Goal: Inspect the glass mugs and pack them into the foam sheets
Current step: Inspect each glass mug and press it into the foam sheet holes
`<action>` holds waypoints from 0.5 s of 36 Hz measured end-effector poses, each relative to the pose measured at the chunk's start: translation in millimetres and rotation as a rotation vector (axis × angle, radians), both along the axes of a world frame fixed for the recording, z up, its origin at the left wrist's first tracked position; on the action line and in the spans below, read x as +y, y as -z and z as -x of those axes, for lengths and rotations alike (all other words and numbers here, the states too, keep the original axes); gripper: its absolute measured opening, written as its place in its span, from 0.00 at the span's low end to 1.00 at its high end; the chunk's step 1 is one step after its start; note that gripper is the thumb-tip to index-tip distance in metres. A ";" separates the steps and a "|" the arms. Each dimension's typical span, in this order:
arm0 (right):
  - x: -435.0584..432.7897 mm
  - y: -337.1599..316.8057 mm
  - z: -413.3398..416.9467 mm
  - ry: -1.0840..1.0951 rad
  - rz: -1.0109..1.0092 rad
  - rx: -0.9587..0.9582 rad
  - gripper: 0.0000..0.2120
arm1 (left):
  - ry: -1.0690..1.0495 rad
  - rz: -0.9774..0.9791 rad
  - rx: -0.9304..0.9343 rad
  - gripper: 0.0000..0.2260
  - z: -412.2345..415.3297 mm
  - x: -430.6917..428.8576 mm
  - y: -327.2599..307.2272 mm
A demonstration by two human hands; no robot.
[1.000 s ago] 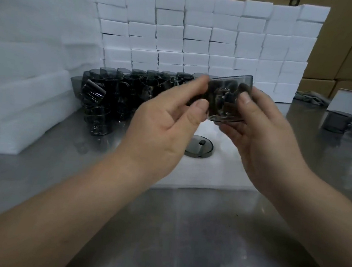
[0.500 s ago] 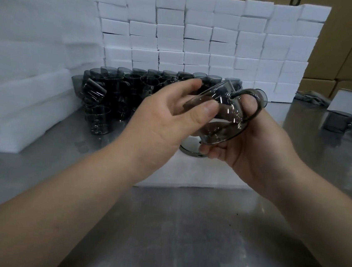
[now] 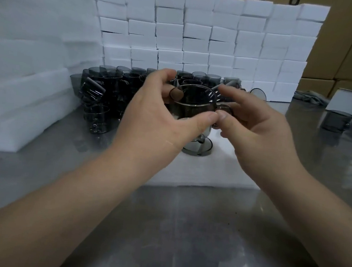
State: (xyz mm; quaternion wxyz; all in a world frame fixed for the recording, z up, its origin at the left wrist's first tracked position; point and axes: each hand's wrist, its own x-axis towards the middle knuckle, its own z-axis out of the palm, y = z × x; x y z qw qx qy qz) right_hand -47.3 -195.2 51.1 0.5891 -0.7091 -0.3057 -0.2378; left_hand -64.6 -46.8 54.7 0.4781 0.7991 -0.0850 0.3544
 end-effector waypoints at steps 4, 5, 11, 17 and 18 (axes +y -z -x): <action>-1.5 0.0 -1.0 -0.010 0.055 -0.022 0.17 | 0.022 -0.008 -0.006 0.36 1.1 -1.6 1.1; -1.4 -0.4 -1.2 -0.029 0.047 -0.012 0.17 | 0.024 -0.006 -0.004 0.36 0.9 -1.8 1.1; 0.9 -1.6 -0.8 -0.020 -0.030 0.050 0.15 | 0.009 -0.038 -0.016 0.31 -0.1 -3.7 2.6; -1.6 -3.5 1.6 0.099 -0.092 0.054 0.09 | -0.060 -0.014 -0.056 0.32 1.9 -3.3 1.0; -1.4 -4.2 3.0 0.112 -0.081 0.044 0.08 | -0.070 -0.020 -0.067 0.32 2.2 -3.2 0.7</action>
